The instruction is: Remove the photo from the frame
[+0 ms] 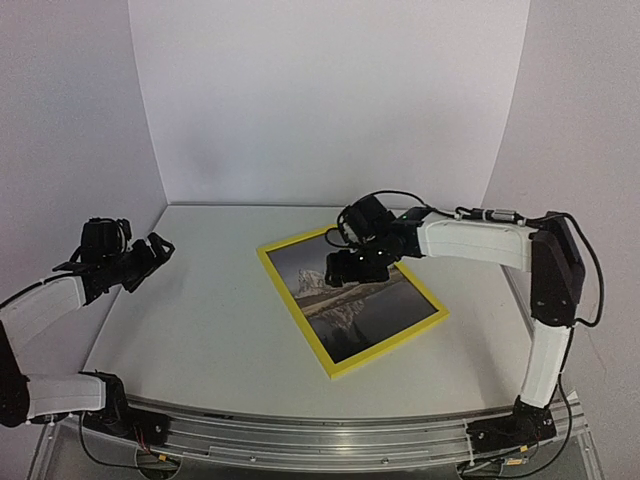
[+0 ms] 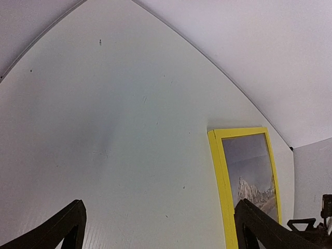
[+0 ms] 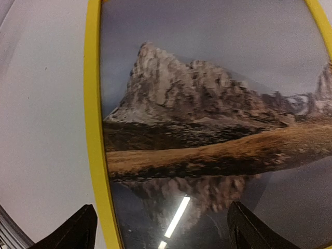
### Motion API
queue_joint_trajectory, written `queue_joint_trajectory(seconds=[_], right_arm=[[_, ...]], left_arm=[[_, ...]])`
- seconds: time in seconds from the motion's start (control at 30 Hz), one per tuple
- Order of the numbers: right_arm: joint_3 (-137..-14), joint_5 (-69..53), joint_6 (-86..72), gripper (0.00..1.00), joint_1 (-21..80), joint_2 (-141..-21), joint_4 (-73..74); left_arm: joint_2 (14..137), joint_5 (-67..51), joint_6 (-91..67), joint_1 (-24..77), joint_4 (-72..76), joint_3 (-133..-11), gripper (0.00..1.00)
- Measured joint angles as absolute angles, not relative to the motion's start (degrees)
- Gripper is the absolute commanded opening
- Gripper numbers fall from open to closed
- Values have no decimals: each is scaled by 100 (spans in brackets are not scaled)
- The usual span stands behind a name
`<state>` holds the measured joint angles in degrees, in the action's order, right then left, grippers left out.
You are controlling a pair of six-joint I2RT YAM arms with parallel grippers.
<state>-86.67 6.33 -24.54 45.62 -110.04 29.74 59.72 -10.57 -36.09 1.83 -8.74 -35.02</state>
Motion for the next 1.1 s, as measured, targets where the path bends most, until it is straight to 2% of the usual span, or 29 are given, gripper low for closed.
queue_joint_trajectory(seconds=[0.23, 0.4, 0.47, 0.67, 1.0, 1.1], right_arm=[[-9854, 954, -2127, 68, 5745, -12530, 3646], [-10079, 997, -1961, 59, 5822, -12851, 3931], [-10141, 1041, -1918, 52, 5826, -12903, 3996], [-10474, 1312, -1785, 43, 5997, -13197, 4097], [-10726, 1645, -1981, 1, 6183, -13359, 4260], [-10797, 1638, -1995, 0, 6194, -13386, 4319]], left_arm=[[5971, -1090, -3652, 183, -826, -3161, 100], [5882, -1128, -3764, 183, -696, -2938, 100], [5819, -1156, -3798, 183, -680, -2864, 100], [5760, -1188, -3908, 183, -578, -2784, 100], [5676, -1204, -3991, 183, -526, -2679, 100], [5662, -1243, -4065, 183, -521, -2639, 100]])
